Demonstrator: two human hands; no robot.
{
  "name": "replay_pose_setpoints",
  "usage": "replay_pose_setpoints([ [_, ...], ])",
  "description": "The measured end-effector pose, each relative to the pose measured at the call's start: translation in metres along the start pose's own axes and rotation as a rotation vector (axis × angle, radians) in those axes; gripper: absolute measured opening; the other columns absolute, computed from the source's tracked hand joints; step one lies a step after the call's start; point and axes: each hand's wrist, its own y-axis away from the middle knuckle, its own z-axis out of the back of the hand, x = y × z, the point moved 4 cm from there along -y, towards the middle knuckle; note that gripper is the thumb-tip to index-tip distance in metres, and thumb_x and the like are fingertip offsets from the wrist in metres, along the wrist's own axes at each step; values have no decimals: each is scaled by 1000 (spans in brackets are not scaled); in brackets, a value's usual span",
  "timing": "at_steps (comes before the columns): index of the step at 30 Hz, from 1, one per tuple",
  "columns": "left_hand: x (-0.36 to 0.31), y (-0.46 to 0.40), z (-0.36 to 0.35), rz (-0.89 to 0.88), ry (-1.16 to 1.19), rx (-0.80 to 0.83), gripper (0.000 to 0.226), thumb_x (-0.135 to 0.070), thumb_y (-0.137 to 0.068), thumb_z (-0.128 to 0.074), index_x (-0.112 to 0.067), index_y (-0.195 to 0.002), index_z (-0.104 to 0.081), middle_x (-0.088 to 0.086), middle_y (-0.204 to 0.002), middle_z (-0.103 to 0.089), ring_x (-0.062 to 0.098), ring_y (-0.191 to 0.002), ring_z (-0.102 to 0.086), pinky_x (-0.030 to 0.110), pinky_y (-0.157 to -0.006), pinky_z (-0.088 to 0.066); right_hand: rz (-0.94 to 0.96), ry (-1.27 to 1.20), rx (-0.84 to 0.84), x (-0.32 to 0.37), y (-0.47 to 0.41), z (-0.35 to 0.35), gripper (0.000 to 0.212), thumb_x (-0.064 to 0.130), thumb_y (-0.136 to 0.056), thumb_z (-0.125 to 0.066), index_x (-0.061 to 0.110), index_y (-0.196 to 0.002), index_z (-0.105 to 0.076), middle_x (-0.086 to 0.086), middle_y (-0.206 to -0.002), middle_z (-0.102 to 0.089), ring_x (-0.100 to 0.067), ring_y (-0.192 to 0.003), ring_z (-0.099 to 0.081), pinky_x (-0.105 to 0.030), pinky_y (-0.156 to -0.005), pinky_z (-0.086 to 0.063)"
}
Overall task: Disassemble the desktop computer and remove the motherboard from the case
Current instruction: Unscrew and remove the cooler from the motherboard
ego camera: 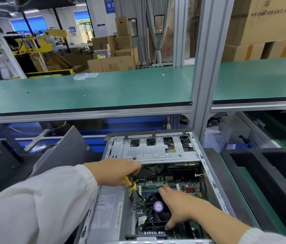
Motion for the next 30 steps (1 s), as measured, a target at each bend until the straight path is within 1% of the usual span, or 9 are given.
replay_pose_setpoints([
  [3, -14, -4, 3, -113, -226, -36, 14, -25, -95, -54, -16, -103, -47, -1, -101, -52, 20, -86, -53, 36, -72, -45, -6, 4, -7, 0, 0, -1, 103, 47, -62, -82, 13, -138, -22, -8, -142, -29, -29, -119, -46, -37, -93, -44],
  [6, -20, -11, 5, -108, -311, -70, 16, -28, -95, -55, -15, -93, -45, -1, -87, -55, 22, -76, -54, 37, -65, -45, -8, 4, -15, 0, 0, -1, 102, 47, -62, -82, 13, -137, -23, -8, -137, -34, -28, -118, -47, -36, -90, -44],
  [12, -17, -27, 7, 108, -76, 60, 40, -43, -93, -52, -12, -68, -51, -4, -57, -46, 16, -54, -44, 27, -53, -35, 1, 17, -18, 1, -1, -1, 102, 48, -62, -81, 13, -138, -23, -8, -135, -34, -27, -117, -46, -33, -88, -42],
  [15, -6, -31, 1, 297, 21, 217, 48, -44, -100, -39, -10, -68, -54, -3, -61, -51, 15, -59, -49, 29, -67, -40, -4, 19, -28, 0, 0, 0, 102, 49, -61, -82, 14, -138, -24, -6, -134, -37, -26, -115, -48, -34, -89, -44],
  [18, 6, -22, -6, 355, 15, 162, 54, -54, -98, -36, -13, -65, -50, -3, -61, -49, 12, -54, -45, 28, -66, -40, -6, 20, -33, 0, 1, -1, 101, 50, -60, -82, 14, -136, -26, -5, -132, -38, -25, -112, -50, -34, -87, -45],
  [21, 3, -15, -10, 238, -45, 51, 44, -55, -88, -57, -12, -81, -49, 2, -73, -54, 17, -64, -50, 26, -56, -36, -8, 29, -31, 0, 1, -1, 99, 50, -59, -82, 15, -134, -27, -5, -130, -39, -26, -111, -50, -35, -86, -46],
  [23, -3, -12, -7, 100, 14, 15, 30, -35, -86, -67, -16, -95, -46, 3, -90, -60, 19, -77, -55, 26, -58, -36, -9, 35, -30, 0, 0, -1, 100, 50, -59, -82, 15, -134, -26, -5, -131, -38, -26, -113, -49, -37, -89, -47],
  [25, -8, -10, 1, -27, 2, -32, 18, -19, -88, -63, -20, -90, -45, 0, -92, -58, 18, -79, -54, 25, -59, -37, -8, 31, -29, 0, 0, -1, 101, 50, -60, -82, 15, -136, -25, -6, -133, -37, -26, -115, -49, -38, -91, -46],
  [30, -23, -13, 9, -169, -402, -113, 11, -17, -89, -60, -19, -96, -52, -1, -94, -55, 21, -81, -57, 27, -50, -25, -11, 25, -25, 1, 1, -1, 106, 50, -61, -81, 14, -140, -21, -7, -140, -33, -26, -120, -46, -37, -95, -44],
])
